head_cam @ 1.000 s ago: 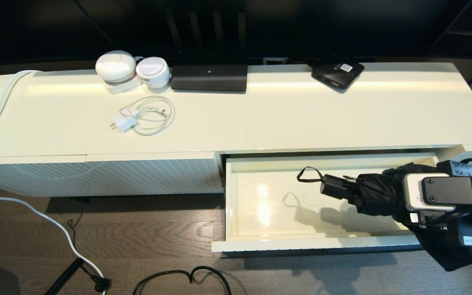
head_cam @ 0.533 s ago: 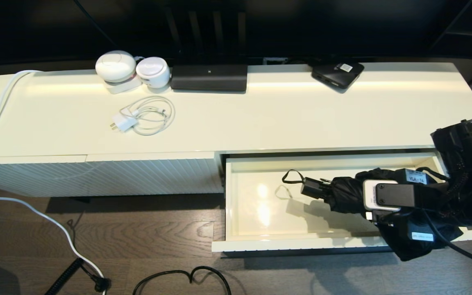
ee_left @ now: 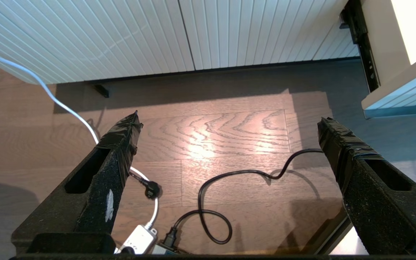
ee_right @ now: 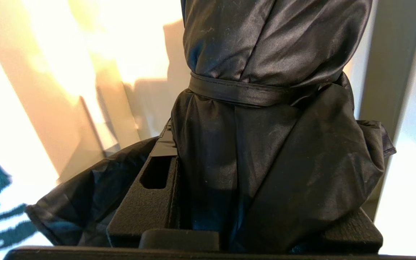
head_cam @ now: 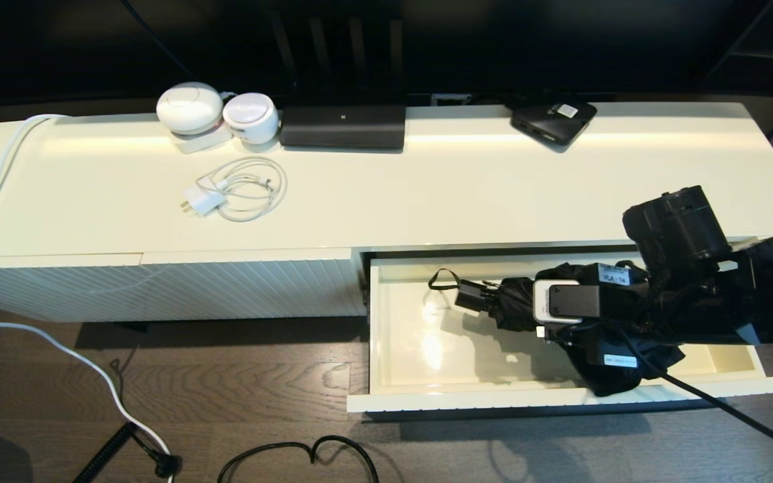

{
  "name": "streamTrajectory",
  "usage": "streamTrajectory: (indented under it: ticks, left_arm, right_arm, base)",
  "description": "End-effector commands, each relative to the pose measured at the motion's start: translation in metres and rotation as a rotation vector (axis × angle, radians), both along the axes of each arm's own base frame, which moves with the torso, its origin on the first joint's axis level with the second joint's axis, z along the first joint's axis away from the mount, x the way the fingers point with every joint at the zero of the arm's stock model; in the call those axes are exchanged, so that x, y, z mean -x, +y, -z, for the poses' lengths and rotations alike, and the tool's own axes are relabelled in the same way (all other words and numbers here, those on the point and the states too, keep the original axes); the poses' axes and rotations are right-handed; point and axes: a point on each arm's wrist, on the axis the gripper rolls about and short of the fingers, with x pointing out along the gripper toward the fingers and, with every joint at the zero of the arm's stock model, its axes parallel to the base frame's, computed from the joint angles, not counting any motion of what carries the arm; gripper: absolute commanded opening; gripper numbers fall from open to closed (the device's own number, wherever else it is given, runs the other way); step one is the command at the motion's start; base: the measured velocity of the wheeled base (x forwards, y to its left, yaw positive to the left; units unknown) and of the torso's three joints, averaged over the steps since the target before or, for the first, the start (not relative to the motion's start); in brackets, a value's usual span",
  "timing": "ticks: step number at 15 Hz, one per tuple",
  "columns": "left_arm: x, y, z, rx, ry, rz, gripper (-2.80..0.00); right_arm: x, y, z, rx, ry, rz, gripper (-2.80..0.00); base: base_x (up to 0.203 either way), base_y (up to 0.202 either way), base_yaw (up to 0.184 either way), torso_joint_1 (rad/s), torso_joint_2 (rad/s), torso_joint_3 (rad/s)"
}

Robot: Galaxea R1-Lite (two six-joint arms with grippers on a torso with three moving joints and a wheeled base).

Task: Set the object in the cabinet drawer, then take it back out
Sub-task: Put the umbrella in the drawer

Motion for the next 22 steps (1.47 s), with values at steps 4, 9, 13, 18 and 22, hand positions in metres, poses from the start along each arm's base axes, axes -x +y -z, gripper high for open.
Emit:
streamTrajectory:
  ticks: [4,9,13,18,22]
  left_arm:
    - [0.000,0.000,0.000,0.000,0.001,0.000,0.00]
    - [0.000,0.000,0.000,0.000,0.002,0.000,0.00]
    - [0.000,0.000,0.000,0.000,0.001,0.000,0.00]
    - [0.000,0.000,0.000,0.000,0.002,0.000,0.00]
    - [0.000,0.000,0.000,0.000,0.002,0.000,0.00]
  right_arm:
    - [-0.004,-0.003,0.013,0.050,0.031,0.037,-2.80]
    - [-0.009,-0.001,0.014,0.045,0.020,0.040,-2.80]
    - [-0.001,0.001,0.005,0.040,-0.023,0.037,0.00]
    - [0.022,-0.006,-0.024,-0.001,-0.107,0.028,0.00]
    - [0.056,-0.019,-0.056,-0.034,-0.179,0.019,0.00]
  base:
    - [0.000,0.000,0.000,0.000,0.00,0.000]
    - [0.000,0.000,0.000,0.000,0.00,0.000]
    - [0.000,0.000,0.000,0.000,0.00,0.000]
    - [0.000,0.000,0.000,0.000,0.00,0.000]
    - [0.000,0.000,0.000,0.000,0.00,0.000]
